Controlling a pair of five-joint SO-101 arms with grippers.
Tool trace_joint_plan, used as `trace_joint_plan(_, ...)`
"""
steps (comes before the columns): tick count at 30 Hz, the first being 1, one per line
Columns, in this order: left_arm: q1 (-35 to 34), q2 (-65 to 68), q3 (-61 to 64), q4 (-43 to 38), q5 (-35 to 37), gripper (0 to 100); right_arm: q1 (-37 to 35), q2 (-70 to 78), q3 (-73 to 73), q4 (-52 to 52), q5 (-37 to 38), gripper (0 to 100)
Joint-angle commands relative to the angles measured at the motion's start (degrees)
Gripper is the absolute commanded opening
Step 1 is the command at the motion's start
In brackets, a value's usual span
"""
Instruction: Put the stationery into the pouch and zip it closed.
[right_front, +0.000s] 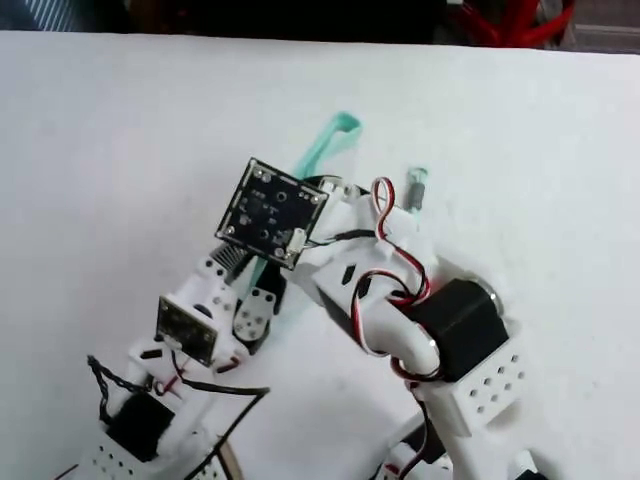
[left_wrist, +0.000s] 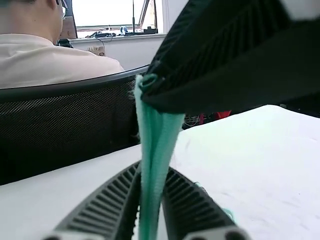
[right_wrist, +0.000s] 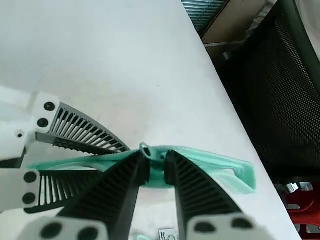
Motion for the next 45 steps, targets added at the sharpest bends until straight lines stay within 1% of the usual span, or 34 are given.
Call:
trace_joint_plan(1,0.75,0.13,0.09,-0.35,0.26,2,0.57,-0.92,0.0,-0.4,-0.79,3.2)
trace_joint_plan(3,0.75,0.13,0.09,-0.35,0.26,2,0.66,-1.01,0.09,-1.27,-0.88,2.0)
trace_joint_plan(7,0.75,0.13,0.09,-0.18,0.26,2,1.1,-1.19,0.09,-4.53,-4.4,1.9)
trace_joint_plan(13,0.31,0.04,-0.79,-0.35,0.09,3,1.63,-0.66,0.62,-7.78,-5.01,1.9)
trace_joint_plan(18,0.13,0.04,-3.34,0.09,0.97,13,1.71,-1.19,5.54,-9.36,-5.54,1.9)
trace_joint_plan(22,0.66,0.04,-5.98,-0.09,2.29,14,1.63,-1.27,7.21,-9.36,-5.54,1.9)
trace_joint_plan(28,0.66,0.04,-10.73,-0.53,2.29,14,1.63,-1.36,7.38,-8.92,-5.63,1.9)
trace_joint_plan(30,0.66,0.22,-11.52,-2.37,2.2,13,1.63,-1.98,7.56,-8.92,-5.63,1.9)
trace_joint_plan(31,0.75,0.22,-11.52,-3.43,2.11,12,1.63,-2.68,7.65,-8.84,-5.63,1.9)
trace_joint_plan(33,1.01,0.22,-11.34,-5.1,2.11,3,1.36,-4.53,7.65,-8.84,-6.86,1.9)
trace_joint_plan(34,1.8,0.22,-10.99,-5.45,2.02,1,1.36,-5.41,7.65,-8.92,-7.47,1.9)
trace_joint_plan(35,2.68,0.22,-10.64,-5.63,2.02,3,1.36,-6.11,7.65,-9.01,-7.65,1.9)
trace_joint_plan(39,5.23,0.22,-8.7,-5.19,2.02,2,1.8,-6.02,7.65,-9.27,-7.47,1.9)
trace_joint_plan(42,4.97,0.22,-8.0,-5.01,2.02,2,4.79,-3.74,7.65,-11.21,-7.74,1.9)
trace_joint_plan(45,4.97,0.13,-8.35,-2.64,2.02,2,9.19,-1.89,7.65,-14.55,-7.91,1.9)
